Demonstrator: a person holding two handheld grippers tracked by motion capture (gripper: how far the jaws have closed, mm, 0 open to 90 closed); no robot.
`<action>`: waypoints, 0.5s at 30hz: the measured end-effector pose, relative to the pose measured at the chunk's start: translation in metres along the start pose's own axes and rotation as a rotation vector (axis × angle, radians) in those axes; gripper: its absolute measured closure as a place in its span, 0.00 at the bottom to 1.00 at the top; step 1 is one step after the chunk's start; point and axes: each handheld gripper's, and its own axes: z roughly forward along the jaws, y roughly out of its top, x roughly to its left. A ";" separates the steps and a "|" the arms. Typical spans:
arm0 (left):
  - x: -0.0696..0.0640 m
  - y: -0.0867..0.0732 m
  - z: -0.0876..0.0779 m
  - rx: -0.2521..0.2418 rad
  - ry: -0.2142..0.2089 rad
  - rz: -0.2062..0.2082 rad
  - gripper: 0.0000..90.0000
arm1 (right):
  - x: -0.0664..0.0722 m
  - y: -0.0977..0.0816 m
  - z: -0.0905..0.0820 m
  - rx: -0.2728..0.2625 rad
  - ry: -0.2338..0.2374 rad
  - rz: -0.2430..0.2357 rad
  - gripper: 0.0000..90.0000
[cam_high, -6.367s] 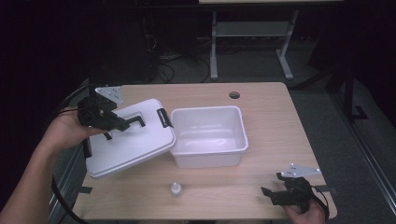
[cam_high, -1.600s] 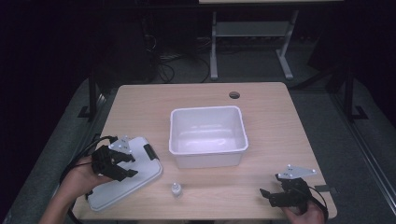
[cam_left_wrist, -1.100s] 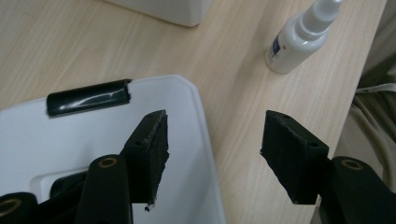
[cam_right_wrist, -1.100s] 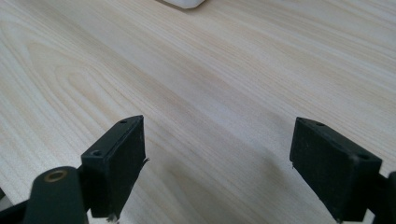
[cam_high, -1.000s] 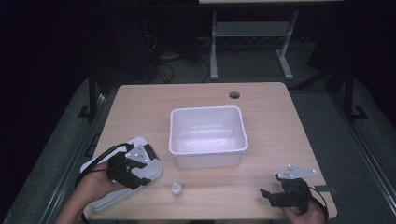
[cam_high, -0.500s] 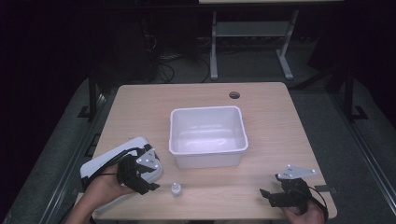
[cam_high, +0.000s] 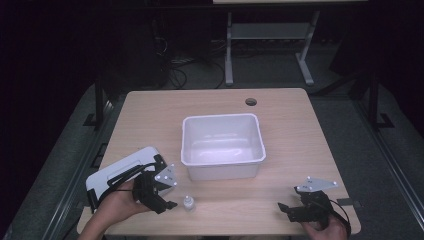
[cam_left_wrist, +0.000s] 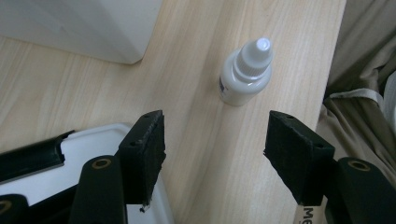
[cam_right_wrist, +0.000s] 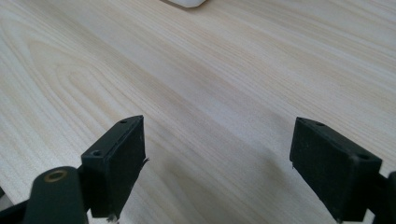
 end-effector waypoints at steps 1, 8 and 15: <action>-0.001 0.001 0.001 -0.006 -0.003 -0.002 0.41 | 0.000 0.000 0.000 0.000 -0.001 -0.001 0.20; -0.006 0.007 0.006 -0.009 -0.015 0.009 0.41 | 0.000 0.000 0.001 0.000 -0.001 -0.006 0.20; -0.009 0.014 0.011 -0.006 -0.024 0.023 0.41 | 0.000 0.000 0.001 0.002 0.002 -0.006 0.20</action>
